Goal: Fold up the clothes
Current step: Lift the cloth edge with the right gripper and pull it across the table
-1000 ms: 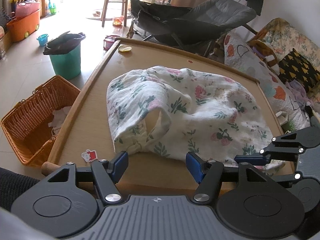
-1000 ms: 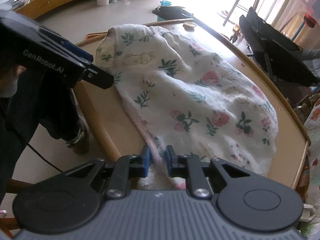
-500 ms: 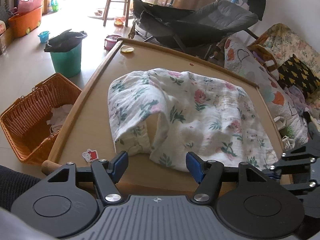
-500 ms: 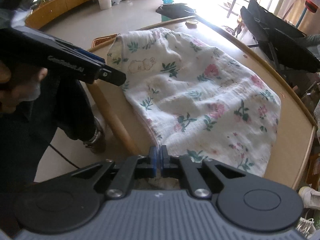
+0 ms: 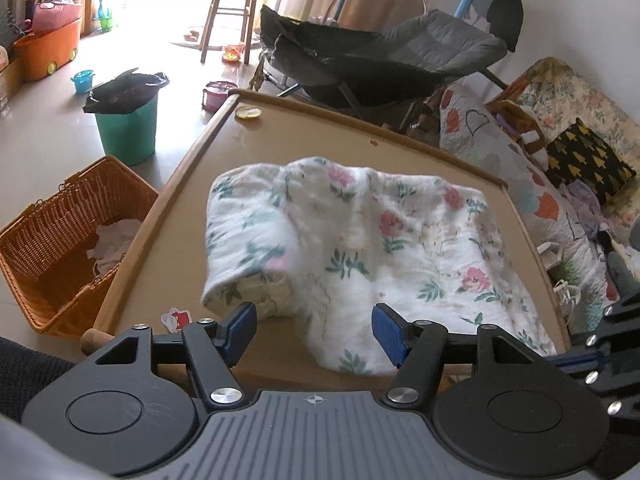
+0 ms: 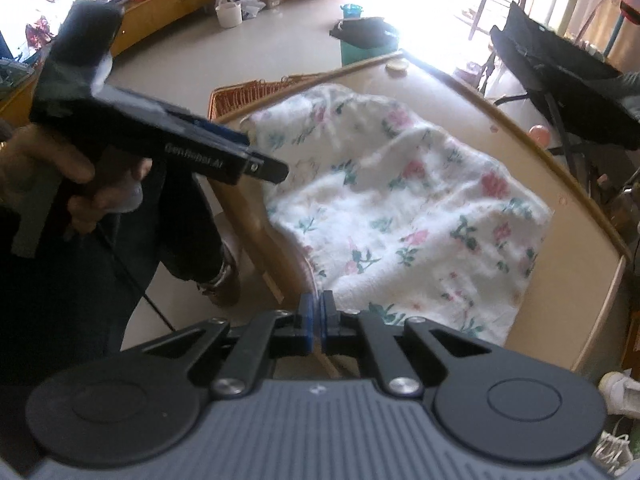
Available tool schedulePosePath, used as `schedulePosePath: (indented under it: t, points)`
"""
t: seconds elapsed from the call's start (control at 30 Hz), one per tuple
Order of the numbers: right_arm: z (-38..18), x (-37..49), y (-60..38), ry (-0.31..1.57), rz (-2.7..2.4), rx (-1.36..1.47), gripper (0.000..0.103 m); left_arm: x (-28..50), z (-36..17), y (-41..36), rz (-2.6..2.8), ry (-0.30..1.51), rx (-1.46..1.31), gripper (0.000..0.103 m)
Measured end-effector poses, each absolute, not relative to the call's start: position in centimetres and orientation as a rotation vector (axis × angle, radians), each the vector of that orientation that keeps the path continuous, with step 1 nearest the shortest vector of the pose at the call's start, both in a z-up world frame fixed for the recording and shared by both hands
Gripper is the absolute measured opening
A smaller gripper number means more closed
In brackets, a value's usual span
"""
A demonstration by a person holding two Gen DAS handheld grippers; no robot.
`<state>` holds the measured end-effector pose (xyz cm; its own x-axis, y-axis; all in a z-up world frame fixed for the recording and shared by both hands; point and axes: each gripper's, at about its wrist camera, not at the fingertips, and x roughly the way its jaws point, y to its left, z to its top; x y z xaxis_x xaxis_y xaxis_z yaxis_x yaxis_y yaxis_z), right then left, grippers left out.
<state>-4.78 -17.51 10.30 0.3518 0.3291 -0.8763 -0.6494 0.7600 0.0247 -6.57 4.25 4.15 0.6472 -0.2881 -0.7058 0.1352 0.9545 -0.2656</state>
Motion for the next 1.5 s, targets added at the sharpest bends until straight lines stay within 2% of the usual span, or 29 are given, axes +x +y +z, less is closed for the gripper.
schedulePosePath:
  t: [0.47,1.5]
  points:
    - [14.6,0.9,-20.3,0.905,0.481,-0.341,0.004,-5.9,3.8,4.8,-0.233,0.859,-0.235,0.066]
    - [12.9,9.3,-20.1,0.795,0.256,-0.454,0.004,-5.5,2.7,5.4,-0.241,0.889,-0.257,0.066]
